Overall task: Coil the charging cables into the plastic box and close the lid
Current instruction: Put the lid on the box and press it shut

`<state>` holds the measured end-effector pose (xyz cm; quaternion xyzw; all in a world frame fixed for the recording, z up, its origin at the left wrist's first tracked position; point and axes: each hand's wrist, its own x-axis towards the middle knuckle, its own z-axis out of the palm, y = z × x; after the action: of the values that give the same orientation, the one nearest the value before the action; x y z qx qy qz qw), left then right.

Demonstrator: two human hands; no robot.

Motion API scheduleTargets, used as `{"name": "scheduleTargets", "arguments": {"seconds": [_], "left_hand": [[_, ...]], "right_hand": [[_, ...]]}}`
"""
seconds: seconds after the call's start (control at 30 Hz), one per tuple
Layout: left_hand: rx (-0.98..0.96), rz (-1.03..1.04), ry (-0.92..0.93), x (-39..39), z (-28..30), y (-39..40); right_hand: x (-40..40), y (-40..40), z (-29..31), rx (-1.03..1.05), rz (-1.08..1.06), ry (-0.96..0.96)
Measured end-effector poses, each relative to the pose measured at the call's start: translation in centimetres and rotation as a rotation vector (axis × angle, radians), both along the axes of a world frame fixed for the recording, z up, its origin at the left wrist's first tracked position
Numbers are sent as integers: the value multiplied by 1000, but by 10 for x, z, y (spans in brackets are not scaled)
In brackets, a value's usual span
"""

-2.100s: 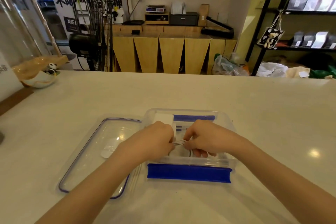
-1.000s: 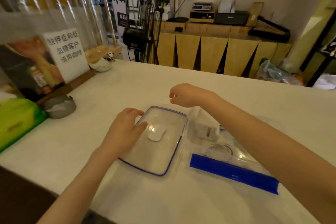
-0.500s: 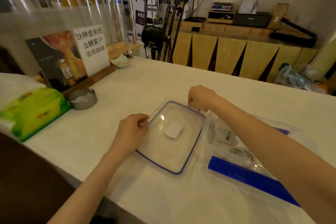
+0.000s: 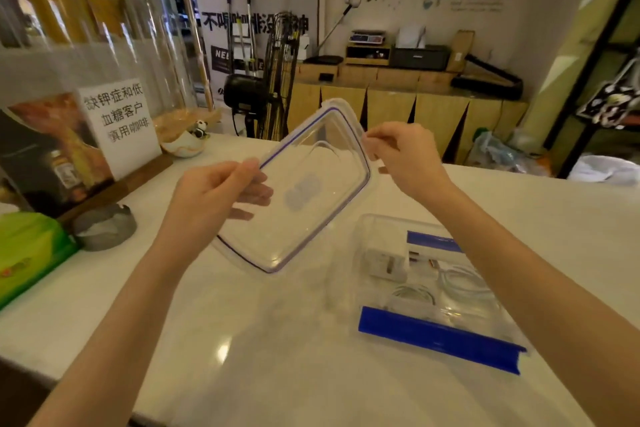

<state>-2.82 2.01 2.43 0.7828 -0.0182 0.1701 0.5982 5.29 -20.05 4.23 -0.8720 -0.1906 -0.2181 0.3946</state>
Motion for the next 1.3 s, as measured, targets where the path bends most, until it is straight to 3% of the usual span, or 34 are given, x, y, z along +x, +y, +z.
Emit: {"name": "scheduleTargets", "arguments": {"seconds": [0.13,0.23,0.4,0.5,0.6,0.73,0.93,1.3], "left_hand": [[188,-131,-194,-4,18,-32],[413,-204,-411,-7,18,-56],[735,-301,-618,-9,1,-91],[948,-326,-688,-9,-14,-107],[1032,-376,-732,-7,-32,-121],[1000,-445,-742,-6,-49,-130],[766,-544,-603,-5,-68,-129],[724,-539,-585,-6,-70,-121]], "right_hand": [[-25,-41,12,158,-93,-107],[-44,-71,13,342,-75,-31],[-85,-108,1,715,-71,144],[-104,-121,-18,751,-76,209],[-117,-126,-44,641,-157,202],[-127,-134,-79,591,-186,219],[-139,-140,-103,543,-253,198],[-147,-127,-102,511,-294,256]]}}
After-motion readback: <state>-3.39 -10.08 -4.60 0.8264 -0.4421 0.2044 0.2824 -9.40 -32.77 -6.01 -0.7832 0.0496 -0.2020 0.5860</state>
